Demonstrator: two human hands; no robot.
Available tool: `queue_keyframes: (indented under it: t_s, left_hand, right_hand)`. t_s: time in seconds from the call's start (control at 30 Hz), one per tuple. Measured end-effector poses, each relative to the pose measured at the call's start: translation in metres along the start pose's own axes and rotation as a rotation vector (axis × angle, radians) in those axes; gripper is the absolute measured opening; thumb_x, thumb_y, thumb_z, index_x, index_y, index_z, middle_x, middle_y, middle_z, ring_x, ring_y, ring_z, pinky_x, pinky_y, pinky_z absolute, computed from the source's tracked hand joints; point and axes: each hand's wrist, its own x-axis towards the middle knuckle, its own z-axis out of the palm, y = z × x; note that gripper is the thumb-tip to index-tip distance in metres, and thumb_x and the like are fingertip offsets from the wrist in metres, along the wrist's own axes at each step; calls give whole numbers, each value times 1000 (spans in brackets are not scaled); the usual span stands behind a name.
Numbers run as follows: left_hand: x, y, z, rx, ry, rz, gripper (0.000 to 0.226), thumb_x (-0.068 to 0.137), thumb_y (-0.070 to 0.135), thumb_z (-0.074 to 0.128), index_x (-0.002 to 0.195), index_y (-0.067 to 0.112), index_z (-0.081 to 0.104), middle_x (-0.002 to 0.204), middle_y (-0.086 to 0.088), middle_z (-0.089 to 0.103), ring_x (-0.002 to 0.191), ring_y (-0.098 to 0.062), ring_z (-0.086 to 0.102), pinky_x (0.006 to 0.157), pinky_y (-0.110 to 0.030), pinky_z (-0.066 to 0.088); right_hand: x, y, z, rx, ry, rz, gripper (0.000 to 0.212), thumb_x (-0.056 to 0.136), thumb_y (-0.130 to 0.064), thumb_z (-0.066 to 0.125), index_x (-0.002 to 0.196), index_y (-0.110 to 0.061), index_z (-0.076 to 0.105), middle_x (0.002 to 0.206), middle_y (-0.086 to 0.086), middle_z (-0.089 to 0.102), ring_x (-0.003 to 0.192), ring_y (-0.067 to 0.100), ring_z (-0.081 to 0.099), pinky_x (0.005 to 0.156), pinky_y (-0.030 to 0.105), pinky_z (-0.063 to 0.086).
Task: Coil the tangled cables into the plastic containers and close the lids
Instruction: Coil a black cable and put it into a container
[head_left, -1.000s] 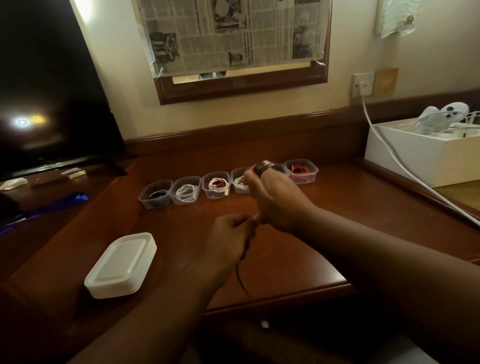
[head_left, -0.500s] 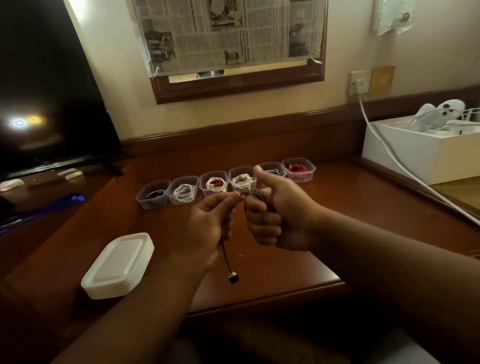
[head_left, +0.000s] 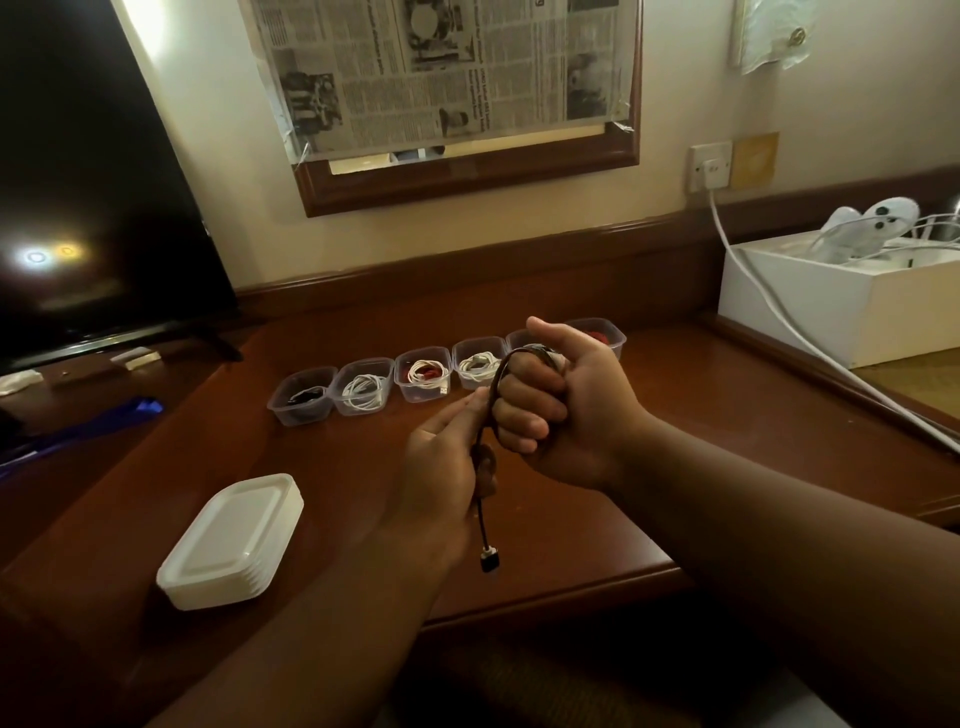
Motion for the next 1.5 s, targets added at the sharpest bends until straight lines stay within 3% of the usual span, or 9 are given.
queue_keyframes:
  t_s: [0.27, 0.4, 0.53, 0.67, 0.97, 1.03, 1.17, 1.33, 1.5]
  left_hand:
    - [3, -3, 5, 84, 72, 52, 16, 95, 21, 62, 105, 22, 74, 55, 2, 62, 40, -7, 46, 41, -30, 37]
    - [9, -6, 5, 199, 142, 179, 16, 95, 19, 62, 99, 33, 69, 95, -1, 69, 96, -15, 58, 89, -55, 49]
    - [25, -17, -2, 320, 144, 326, 22, 94, 17, 64, 114, 24, 68, 94, 20, 67, 101, 5, 64, 82, -15, 52]
    - [44, -25, -4, 369, 158, 388, 26, 96, 16, 62, 121, 13, 68, 100, 17, 67, 91, 15, 62, 81, -9, 50]
    - [96, -38, 6, 323, 200, 297, 20, 102, 25, 53, 99, 41, 65, 84, 14, 68, 79, 5, 64, 69, -11, 49]
    - [110, -41, 10, 339, 223, 295, 19, 102, 25, 52, 101, 38, 66, 73, 6, 64, 64, -7, 59, 60, -24, 48]
    - [141, -51, 14, 286, 260, 330, 21, 102, 21, 51, 104, 26, 72, 86, -10, 64, 84, -32, 58, 69, -36, 50]
    - [168, -72, 12, 152, 233, 225, 30, 103, 22, 48, 90, 32, 74, 66, 11, 56, 62, -4, 49, 58, -18, 40]
    - [181, -101, -1, 380, 219, 377, 26, 101, 39, 50, 118, 33, 68, 113, 6, 64, 97, -10, 65, 85, -32, 55]
  right_hand:
    - [0, 3, -13, -320, 177, -75, 56, 102, -32, 39, 49, -16, 35, 41, 4, 31, 49, 23, 53, 66, 35, 50]
    - [2, 5, -18, -723, 352, -138, 48, 103, -43, 42, 64, -16, 47, 50, 0, 45, 54, 15, 48, 76, 37, 46]
    - [8, 7, -28, -1023, 435, -184, 38, 103, -46, 37, 83, -17, 50, 64, 0, 48, 54, 12, 40, 56, 31, 37]
    - [18, 13, -39, -1256, 453, -327, 23, 105, -36, 37, 90, -23, 48, 70, 4, 49, 57, 15, 39, 51, 34, 35]
    - [63, 12, -62, -739, 495, -189, 33, 106, -40, 33, 92, -19, 54, 70, -1, 52, 60, 15, 46, 59, 36, 40]
    - [76, 11, -72, -824, 497, -222, 33, 107, -39, 32, 90, -20, 53, 71, 0, 52, 60, 13, 46, 58, 33, 39]
    - [99, 14, -107, -1338, 495, -294, 27, 106, -37, 34, 84, -27, 46, 70, -5, 50, 55, 5, 42, 53, 27, 33]
    - [121, 19, -135, -1123, 493, -372, 34, 107, -29, 33, 76, -29, 46, 66, -9, 46, 52, -3, 43, 53, 17, 32]
    - [130, 30, -161, -866, 559, -419, 34, 105, -36, 35, 77, -25, 52, 62, -11, 49, 54, 2, 42, 53, 25, 36]
